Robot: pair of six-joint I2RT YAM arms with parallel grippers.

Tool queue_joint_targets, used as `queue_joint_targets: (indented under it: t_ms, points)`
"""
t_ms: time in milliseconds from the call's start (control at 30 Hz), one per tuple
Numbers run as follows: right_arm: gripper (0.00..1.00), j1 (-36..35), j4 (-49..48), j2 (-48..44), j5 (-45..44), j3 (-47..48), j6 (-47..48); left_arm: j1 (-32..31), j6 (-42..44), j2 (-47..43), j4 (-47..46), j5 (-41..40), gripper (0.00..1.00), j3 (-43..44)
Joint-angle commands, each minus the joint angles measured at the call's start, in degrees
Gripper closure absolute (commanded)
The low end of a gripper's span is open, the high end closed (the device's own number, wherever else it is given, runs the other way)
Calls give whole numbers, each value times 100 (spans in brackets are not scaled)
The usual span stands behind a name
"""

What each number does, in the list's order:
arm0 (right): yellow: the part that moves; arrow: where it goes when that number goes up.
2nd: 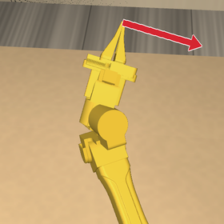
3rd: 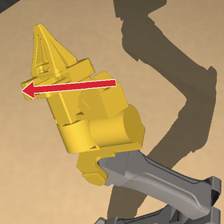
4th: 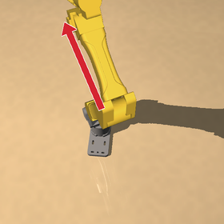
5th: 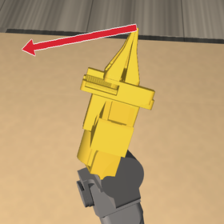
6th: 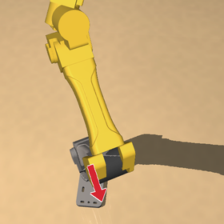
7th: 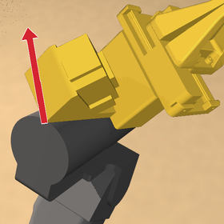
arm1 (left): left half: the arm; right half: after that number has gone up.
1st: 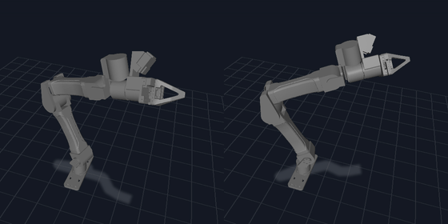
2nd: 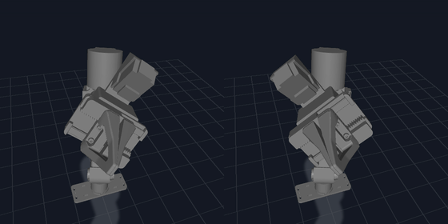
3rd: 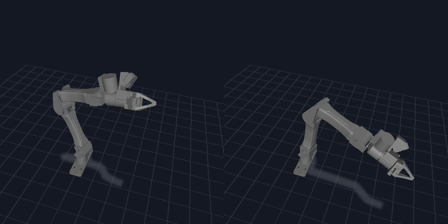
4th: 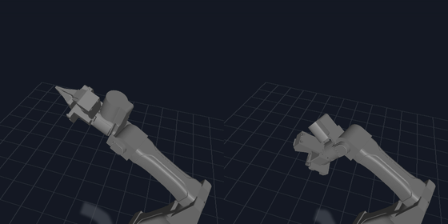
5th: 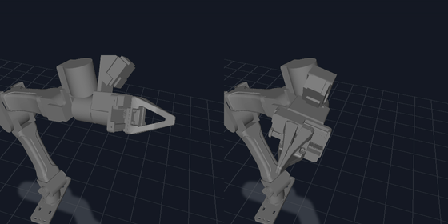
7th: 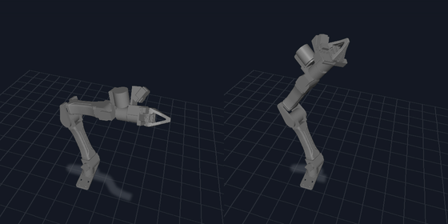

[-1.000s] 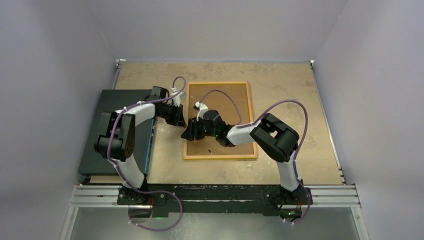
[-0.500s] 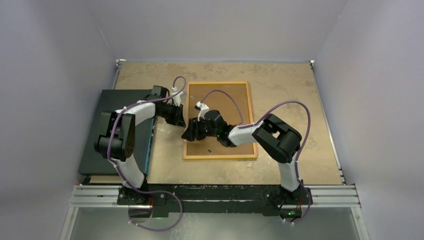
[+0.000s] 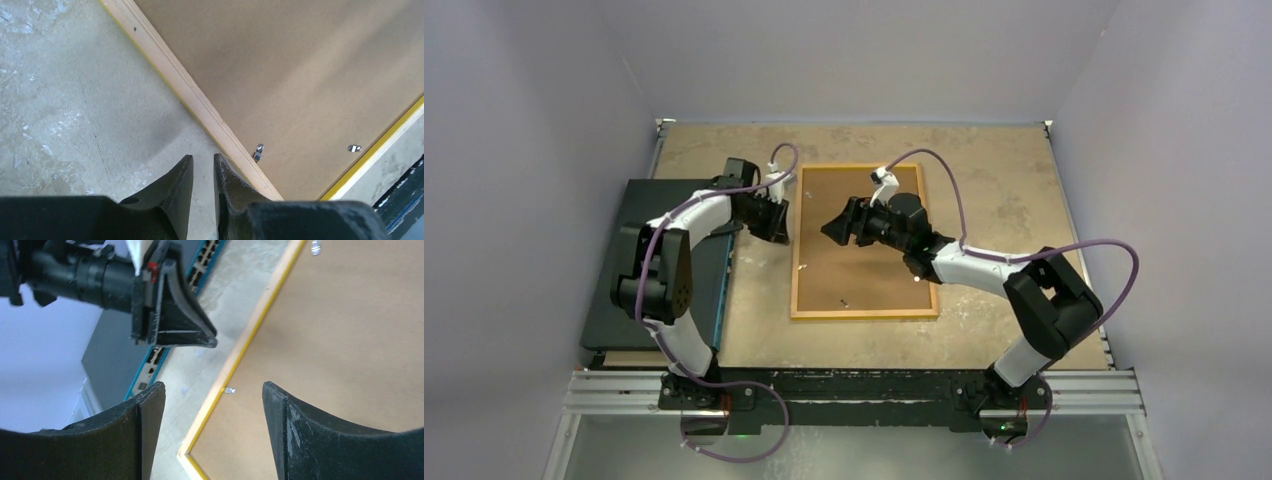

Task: Put the photo into the frame
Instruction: Install the photo frame at the center of the board.

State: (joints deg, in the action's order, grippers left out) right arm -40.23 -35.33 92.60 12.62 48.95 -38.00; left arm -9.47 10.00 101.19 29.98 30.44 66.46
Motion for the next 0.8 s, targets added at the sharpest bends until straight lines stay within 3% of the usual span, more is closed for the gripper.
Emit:
queue_joint_targets:
  t_ms: [0,200,367,600,767]
  points:
    - [27,-59,331,-97,-332,-178,33,41,281,-109,-60,21,81,-277]
    - [29,131,671,-320,-571,-301,-179,33,614,-97,-491,44,83,-709]
    - [26,346,1120,73,-552,441,82,-88,755,-132,-744,113,84,-937]
    - [27,602,1298,1023,-167,1514,498,-841,619,-308,-852,257,83,-1205]
    - [29,665,1327,1645,97,2219,791,-254,687,-290,-317,157,83,-609]
